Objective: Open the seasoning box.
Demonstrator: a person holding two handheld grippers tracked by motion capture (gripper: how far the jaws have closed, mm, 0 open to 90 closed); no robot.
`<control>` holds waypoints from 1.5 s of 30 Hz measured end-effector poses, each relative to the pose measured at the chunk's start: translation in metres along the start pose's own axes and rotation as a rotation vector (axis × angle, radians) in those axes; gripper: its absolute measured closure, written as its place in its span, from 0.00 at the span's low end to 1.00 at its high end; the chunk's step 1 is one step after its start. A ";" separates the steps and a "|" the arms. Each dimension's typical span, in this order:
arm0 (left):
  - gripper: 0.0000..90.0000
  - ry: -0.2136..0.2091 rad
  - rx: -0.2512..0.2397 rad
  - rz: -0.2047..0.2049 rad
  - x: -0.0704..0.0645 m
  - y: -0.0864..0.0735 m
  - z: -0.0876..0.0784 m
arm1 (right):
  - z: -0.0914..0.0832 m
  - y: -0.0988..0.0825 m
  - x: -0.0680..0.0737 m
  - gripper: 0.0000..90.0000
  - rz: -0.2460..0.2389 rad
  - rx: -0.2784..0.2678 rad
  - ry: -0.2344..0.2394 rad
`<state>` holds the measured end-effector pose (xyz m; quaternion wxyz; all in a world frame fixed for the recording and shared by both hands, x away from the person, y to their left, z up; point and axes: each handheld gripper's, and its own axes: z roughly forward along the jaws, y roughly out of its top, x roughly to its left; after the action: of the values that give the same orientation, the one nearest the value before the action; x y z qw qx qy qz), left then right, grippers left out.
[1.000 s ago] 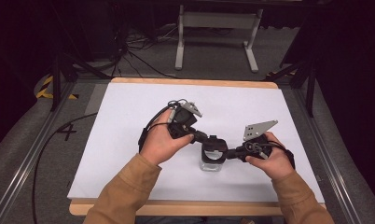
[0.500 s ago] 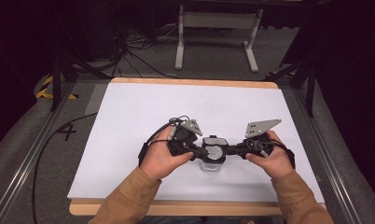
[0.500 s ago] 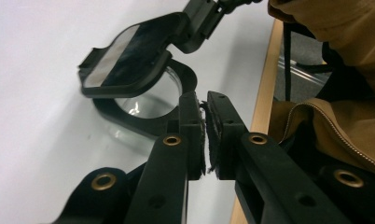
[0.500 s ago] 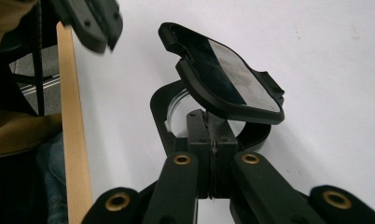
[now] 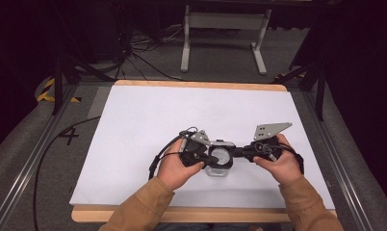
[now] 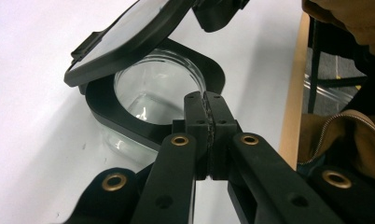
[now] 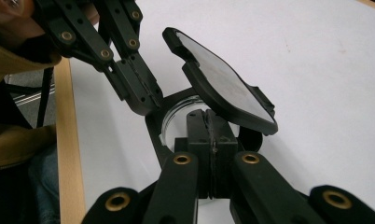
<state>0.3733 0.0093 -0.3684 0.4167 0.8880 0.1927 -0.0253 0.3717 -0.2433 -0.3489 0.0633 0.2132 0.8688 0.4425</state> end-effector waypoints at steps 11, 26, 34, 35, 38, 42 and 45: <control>1.00 0.013 -0.017 -0.002 -0.001 -0.001 0.006 | 0.001 0.003 -0.003 1.00 0.006 -0.043 -0.026; 1.00 0.003 -0.057 -0.033 0.000 -0.006 0.007 | 0.006 0.007 -0.017 1.00 -0.021 -0.107 -0.119; 1.00 0.017 -0.066 -0.034 -0.003 -0.008 0.007 | 0.012 0.006 -0.031 1.00 0.004 -0.154 -0.142; 1.00 0.017 -0.066 -0.034 -0.003 -0.008 0.007 | 0.013 0.006 -0.033 1.00 0.007 -0.157 -0.142; 1.00 0.017 -0.064 -0.035 -0.002 -0.008 0.007 | 0.014 0.006 -0.035 1.00 0.019 -0.168 -0.132; 1.00 0.015 -0.071 -0.036 -0.002 -0.008 0.008 | 0.018 0.006 -0.036 1.00 0.008 -0.181 -0.136; 1.00 0.020 -0.080 -0.030 -0.003 -0.008 0.009 | 0.019 0.006 -0.037 1.00 0.004 -0.188 -0.139</control>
<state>0.3687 0.0064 -0.3795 0.4493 0.8679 0.2110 -0.0152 0.4126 -0.2416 -0.3584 0.1421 0.2379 0.8167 0.5061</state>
